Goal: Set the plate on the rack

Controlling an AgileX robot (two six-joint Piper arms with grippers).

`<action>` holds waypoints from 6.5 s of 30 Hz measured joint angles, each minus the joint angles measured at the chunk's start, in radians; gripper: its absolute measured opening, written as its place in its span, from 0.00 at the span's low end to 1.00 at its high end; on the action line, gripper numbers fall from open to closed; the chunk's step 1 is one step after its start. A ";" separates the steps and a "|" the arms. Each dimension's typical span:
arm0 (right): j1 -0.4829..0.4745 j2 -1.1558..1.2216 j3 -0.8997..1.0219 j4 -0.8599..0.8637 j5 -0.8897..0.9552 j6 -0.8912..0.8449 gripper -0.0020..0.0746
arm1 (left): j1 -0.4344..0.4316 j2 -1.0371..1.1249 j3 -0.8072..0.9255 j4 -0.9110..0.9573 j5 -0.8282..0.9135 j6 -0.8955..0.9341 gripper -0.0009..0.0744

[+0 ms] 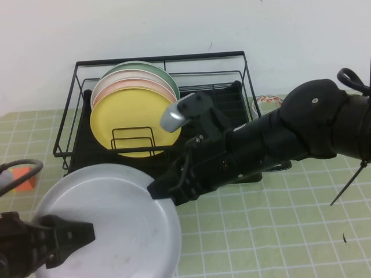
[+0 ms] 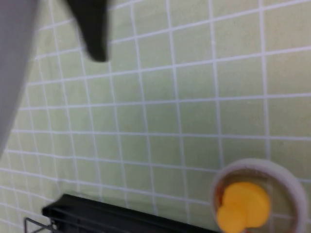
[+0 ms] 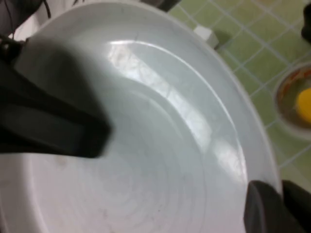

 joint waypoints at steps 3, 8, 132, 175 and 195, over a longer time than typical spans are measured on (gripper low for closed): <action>-0.004 0.000 0.004 0.013 -0.036 -0.100 0.05 | 0.000 0.002 0.000 -0.050 0.025 0.080 0.23; -0.008 0.000 0.010 0.039 -0.038 -0.237 0.07 | 0.000 0.000 0.000 -0.078 0.019 0.251 0.19; 0.000 -0.489 -0.161 -1.299 0.538 0.665 0.03 | -0.002 0.477 -0.585 -0.829 -0.639 1.699 0.04; 0.000 -1.526 0.933 -1.203 -0.005 0.883 0.03 | 0.000 -0.643 0.280 -0.863 -0.715 1.347 0.01; 0.000 -1.526 0.933 -1.197 -0.013 0.883 0.03 | -0.083 -0.821 0.281 -0.859 -0.845 1.352 0.01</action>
